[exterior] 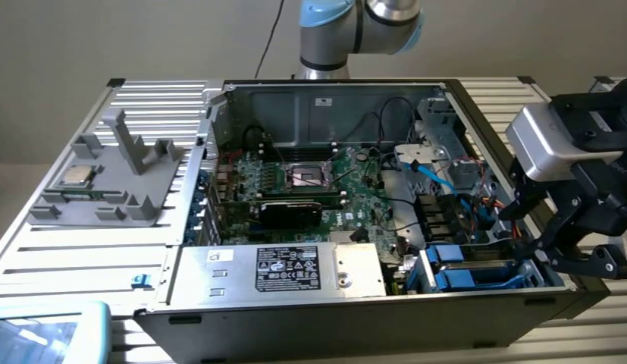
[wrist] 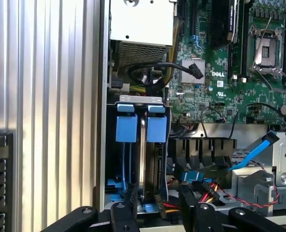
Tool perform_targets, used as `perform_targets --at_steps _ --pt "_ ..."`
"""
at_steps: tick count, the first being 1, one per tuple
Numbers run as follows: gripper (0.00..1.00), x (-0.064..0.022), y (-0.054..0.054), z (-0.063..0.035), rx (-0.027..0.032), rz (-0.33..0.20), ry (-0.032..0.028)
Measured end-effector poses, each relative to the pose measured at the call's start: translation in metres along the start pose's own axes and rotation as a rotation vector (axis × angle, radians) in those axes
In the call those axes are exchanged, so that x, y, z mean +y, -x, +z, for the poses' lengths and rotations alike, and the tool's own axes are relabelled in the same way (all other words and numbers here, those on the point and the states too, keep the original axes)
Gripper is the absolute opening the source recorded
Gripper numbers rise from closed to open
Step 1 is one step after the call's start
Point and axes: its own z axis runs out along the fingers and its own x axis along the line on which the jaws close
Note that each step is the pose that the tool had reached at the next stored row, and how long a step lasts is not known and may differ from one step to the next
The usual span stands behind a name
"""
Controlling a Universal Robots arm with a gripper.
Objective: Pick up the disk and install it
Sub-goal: 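Insert the first disk wire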
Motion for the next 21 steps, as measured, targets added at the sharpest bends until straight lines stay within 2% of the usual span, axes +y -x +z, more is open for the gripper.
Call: perform_targets --at_steps 5,7,15,18,21 --pt "0.47 0.0000 -0.005 0.0041 -0.0232 -0.002 0.0003" --pt "0.47 0.0000 -0.006 0.0060 -0.0294 -0.005 0.0006" --pt "0.47 0.0003 -0.008 0.0149 -0.0436 -0.020 0.0030" --pt "0.47 0.0002 -0.008 0.0193 -0.0451 -0.034 0.0059" --pt "0.47 0.0002 -0.008 0.0223 -0.0462 -0.060 0.0118"
